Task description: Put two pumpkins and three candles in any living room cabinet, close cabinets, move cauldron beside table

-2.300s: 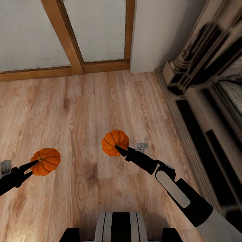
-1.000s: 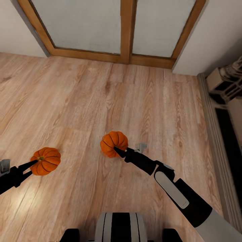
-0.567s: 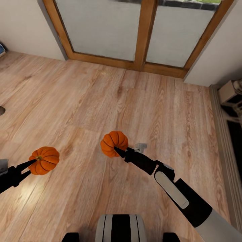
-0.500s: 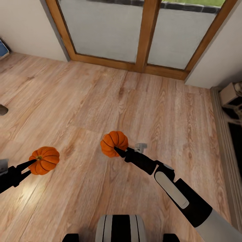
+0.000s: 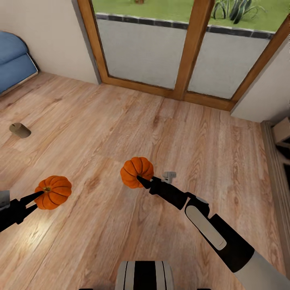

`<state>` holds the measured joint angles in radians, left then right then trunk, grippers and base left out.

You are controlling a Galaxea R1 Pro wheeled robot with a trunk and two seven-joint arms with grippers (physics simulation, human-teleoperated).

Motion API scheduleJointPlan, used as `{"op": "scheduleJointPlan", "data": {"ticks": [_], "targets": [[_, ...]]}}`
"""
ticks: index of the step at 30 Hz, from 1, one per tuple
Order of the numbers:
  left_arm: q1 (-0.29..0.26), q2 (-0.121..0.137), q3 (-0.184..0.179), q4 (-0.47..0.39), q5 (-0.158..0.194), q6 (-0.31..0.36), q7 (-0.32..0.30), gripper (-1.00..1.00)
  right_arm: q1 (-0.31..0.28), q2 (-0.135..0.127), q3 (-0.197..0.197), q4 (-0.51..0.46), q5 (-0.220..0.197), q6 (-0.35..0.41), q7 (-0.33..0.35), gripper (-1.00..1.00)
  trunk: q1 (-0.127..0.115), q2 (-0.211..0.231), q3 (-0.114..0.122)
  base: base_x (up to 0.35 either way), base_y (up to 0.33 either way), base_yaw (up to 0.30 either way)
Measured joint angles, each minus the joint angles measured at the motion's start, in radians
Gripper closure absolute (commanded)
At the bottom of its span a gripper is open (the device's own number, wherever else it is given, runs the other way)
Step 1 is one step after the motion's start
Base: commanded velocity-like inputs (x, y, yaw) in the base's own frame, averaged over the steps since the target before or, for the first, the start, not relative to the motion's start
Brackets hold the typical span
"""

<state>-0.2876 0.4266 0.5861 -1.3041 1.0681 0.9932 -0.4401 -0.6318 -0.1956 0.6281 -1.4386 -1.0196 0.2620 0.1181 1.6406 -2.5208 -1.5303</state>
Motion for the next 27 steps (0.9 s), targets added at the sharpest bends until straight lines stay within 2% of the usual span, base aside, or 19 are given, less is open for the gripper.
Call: {"op": "scheduleJointPlan", "data": {"ticks": [18,27], "targets": [[0.0,0.0,-0.004,0.0,0.0,0.0,0.0,1.0,0.0,0.002,0.001,0.002,-0.006,-0.005,0.0,1.0,-0.008,0.004,0.07,0.0,0.0,0.004],[0.0,0.0,-0.005,-0.001,0.0,0.0,0.0,1.0,0.0,0.002,0.002,0.002,-0.004,-0.003,-0.003,1.0,-0.012,0.006,0.113,0.0,0.0,0.171]]}}
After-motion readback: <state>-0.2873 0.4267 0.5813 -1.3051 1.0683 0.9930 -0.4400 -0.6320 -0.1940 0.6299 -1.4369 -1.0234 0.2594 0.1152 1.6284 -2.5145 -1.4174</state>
